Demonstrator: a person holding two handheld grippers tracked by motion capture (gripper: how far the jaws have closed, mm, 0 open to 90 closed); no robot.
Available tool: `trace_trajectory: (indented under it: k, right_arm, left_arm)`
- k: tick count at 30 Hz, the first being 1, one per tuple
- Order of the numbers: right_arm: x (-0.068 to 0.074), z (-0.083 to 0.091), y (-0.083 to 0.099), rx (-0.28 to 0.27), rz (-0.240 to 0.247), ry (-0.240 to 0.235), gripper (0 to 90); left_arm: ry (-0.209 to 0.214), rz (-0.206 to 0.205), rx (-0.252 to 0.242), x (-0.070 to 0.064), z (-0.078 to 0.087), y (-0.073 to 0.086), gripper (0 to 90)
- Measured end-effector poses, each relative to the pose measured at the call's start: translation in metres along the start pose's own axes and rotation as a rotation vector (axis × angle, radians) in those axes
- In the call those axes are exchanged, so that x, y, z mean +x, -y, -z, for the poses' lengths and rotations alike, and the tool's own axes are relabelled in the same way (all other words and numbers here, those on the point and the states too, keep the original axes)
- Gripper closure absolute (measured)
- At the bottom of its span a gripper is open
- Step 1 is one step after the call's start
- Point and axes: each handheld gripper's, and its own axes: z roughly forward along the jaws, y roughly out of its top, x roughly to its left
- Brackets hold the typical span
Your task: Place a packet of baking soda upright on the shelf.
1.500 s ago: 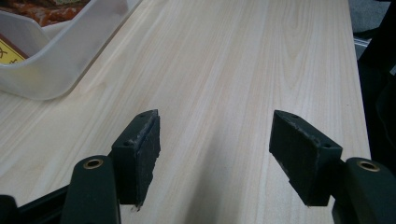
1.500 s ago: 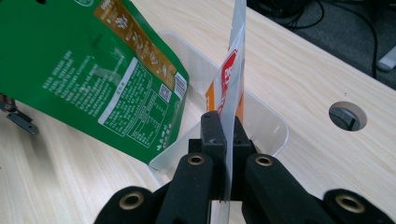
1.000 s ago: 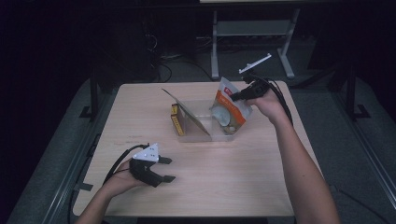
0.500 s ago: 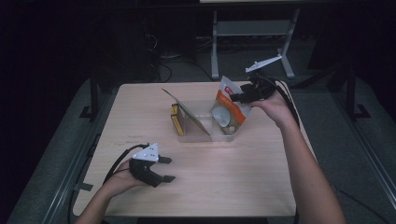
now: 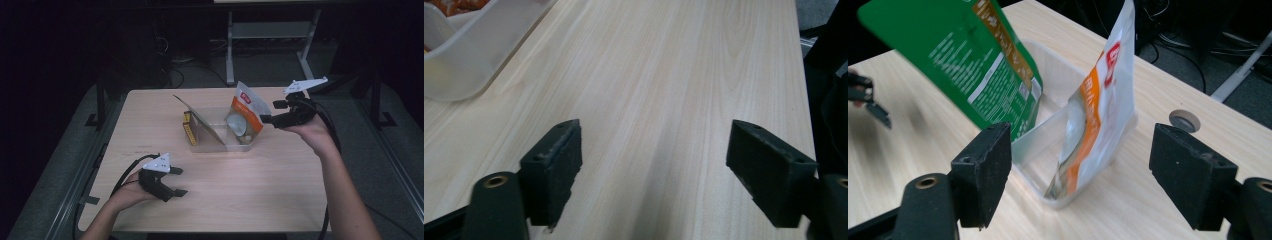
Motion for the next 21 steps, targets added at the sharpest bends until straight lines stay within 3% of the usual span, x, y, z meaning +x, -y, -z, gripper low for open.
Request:
trace_trajectory:
  k: [11, 17, 21]
  right_arm:
    - [0.018, 0.009, 0.051, -0.010, 0.014, -0.046, 24.1]
    - [0.031, 0.002, 0.076, 0.002, 0.031, -0.092, 23.7]
    - [0.041, -0.008, 0.091, 0.026, 0.049, -0.146, 23.7]
  left_arm:
    - [-0.012, 0.015, 0.005, -0.001, -0.003, 0.000, 17.6]
    - [-0.016, -0.013, 0.020, 0.000, -0.003, 0.000, 17.6]
    - [-0.019, 0.002, 0.023, -0.002, -0.004, 0.001, 17.6]
